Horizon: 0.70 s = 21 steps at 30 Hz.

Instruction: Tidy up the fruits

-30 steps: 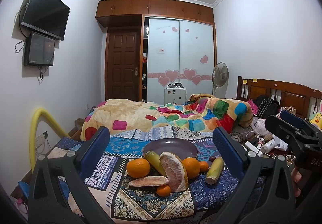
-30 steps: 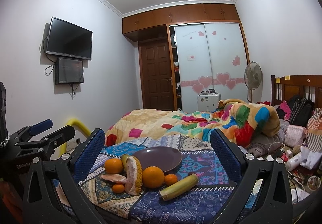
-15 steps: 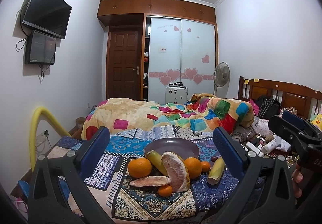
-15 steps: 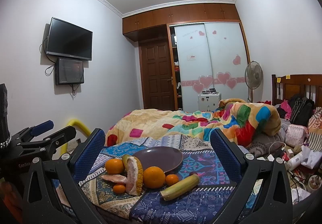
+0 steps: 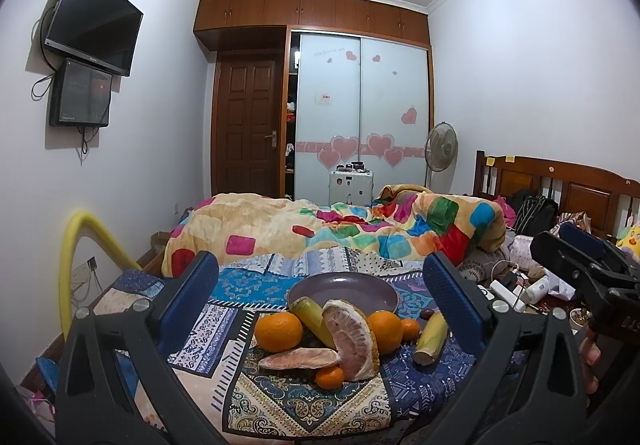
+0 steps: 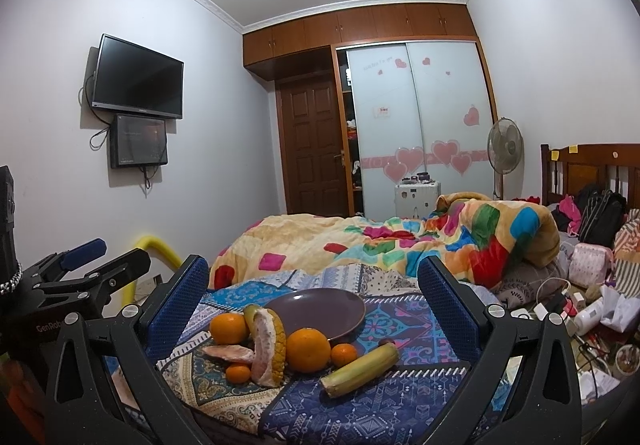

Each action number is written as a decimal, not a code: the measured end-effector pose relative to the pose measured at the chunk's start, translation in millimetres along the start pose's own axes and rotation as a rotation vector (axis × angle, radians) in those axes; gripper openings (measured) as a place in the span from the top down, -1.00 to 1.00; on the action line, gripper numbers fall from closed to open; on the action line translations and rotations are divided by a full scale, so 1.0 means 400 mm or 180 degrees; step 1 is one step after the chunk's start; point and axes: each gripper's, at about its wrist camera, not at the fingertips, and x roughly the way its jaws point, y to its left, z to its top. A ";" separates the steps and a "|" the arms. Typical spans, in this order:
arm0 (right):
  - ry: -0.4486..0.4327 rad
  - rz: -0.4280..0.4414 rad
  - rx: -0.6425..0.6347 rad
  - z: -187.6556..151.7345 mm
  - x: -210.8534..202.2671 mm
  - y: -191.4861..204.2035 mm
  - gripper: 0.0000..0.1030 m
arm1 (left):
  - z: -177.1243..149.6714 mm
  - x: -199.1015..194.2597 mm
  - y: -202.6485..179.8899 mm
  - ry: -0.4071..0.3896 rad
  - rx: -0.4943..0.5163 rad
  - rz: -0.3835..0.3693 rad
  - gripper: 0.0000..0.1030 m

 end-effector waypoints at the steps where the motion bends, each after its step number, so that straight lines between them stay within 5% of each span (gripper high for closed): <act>1: 0.0019 -0.0002 0.0007 -0.004 0.004 -0.003 -1.00 | -0.003 0.002 0.001 0.0010 -0.0002 0.0001 -1.00; 11: 0.0388 -0.0074 0.0033 -0.075 0.090 -0.025 -1.00 | -0.068 0.072 0.026 0.0311 -0.0068 -0.0091 -1.00; 21: 0.1058 -0.0262 0.0046 -0.206 0.223 -0.093 -1.00 | -0.191 0.234 0.091 0.0927 -0.0124 0.0151 -1.00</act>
